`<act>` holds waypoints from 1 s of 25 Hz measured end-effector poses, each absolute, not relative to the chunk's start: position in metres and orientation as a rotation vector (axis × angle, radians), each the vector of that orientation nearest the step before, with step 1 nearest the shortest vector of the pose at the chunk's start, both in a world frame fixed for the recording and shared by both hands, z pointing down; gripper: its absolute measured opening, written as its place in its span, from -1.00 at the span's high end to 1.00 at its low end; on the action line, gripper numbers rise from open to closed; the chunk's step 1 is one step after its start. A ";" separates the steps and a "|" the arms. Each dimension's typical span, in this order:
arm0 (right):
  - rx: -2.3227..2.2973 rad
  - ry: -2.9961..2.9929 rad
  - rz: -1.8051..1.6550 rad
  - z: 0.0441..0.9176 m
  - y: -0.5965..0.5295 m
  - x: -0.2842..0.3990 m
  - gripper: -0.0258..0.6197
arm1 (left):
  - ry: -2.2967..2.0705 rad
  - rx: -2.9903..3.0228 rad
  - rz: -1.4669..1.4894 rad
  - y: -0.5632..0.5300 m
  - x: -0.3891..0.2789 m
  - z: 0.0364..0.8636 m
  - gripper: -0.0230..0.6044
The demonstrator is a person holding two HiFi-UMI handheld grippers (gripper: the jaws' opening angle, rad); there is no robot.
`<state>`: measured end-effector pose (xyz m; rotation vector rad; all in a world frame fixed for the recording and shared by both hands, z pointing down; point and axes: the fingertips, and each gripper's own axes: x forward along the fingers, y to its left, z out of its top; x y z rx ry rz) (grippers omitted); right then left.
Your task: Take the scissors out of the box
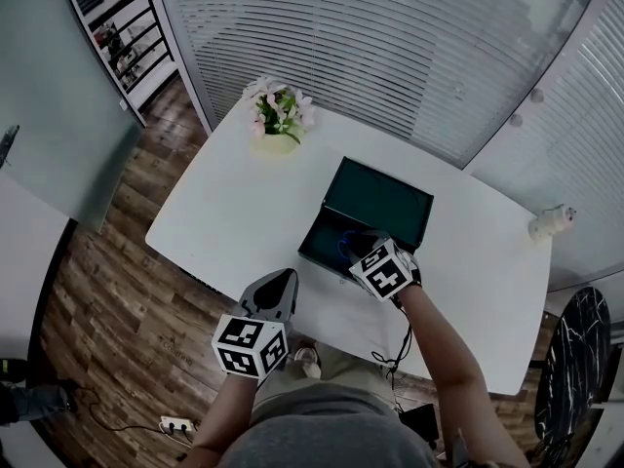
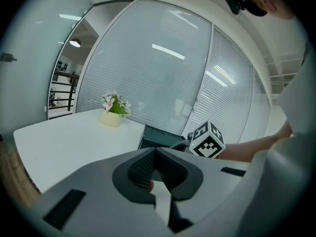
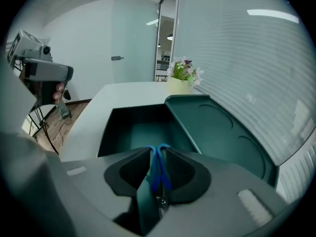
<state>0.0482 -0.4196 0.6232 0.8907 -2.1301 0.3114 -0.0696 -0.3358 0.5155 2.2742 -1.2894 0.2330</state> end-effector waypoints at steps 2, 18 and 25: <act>0.866 -2.112 0.309 0.630 -0.422 0.047 0.53 | -1.291 2.273 0.231 -0.339 -0.071 0.516 0.91; 0.751 -2.091 0.326 0.649 -0.416 0.042 0.64 | -1.303 2.263 0.214 -0.342 -0.069 0.513 0.91; 0.763 -2.073 0.313 0.648 -0.416 0.041 0.64 | -1.321 2.258 0.205 -0.334 -0.078 0.510 0.91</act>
